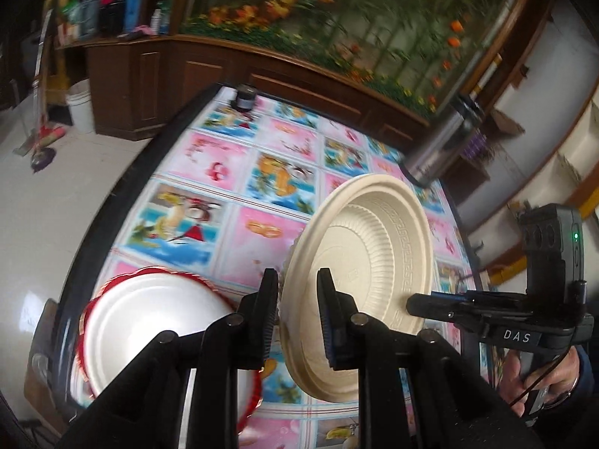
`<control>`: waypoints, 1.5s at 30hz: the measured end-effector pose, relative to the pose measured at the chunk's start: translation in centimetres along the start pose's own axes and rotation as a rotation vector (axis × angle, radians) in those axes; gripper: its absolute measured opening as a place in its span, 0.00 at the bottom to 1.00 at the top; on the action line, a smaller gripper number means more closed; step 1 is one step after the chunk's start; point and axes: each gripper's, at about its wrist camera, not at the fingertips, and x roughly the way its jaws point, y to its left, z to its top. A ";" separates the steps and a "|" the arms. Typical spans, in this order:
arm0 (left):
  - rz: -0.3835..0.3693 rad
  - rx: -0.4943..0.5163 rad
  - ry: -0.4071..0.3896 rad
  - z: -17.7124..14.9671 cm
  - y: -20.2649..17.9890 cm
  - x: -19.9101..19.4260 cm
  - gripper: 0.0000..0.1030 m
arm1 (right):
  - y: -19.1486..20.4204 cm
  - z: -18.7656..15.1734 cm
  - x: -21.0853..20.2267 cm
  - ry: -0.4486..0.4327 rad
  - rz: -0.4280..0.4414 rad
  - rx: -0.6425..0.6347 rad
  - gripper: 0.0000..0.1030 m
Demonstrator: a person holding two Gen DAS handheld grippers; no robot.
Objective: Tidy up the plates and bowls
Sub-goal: 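Carry the beige bowl with the left gripper over the plate stack, then lower the beige bowl onto the white bowl and open the left gripper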
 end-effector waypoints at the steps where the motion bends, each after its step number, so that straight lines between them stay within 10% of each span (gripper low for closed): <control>1: 0.007 -0.011 -0.007 -0.1 0.5 -0.5 0.19 | 0.6 0.2 0.2 0.002 0.007 -0.014 0.15; 23: 0.114 -0.190 -0.129 -3.8 8.2 -7.9 0.19 | 10.5 1.1 5.1 0.092 0.115 -0.204 0.15; 45: 0.142 -0.324 0.018 -7.3 12.5 -3.0 0.19 | 10.5 0.0 10.2 0.270 0.096 -0.161 0.15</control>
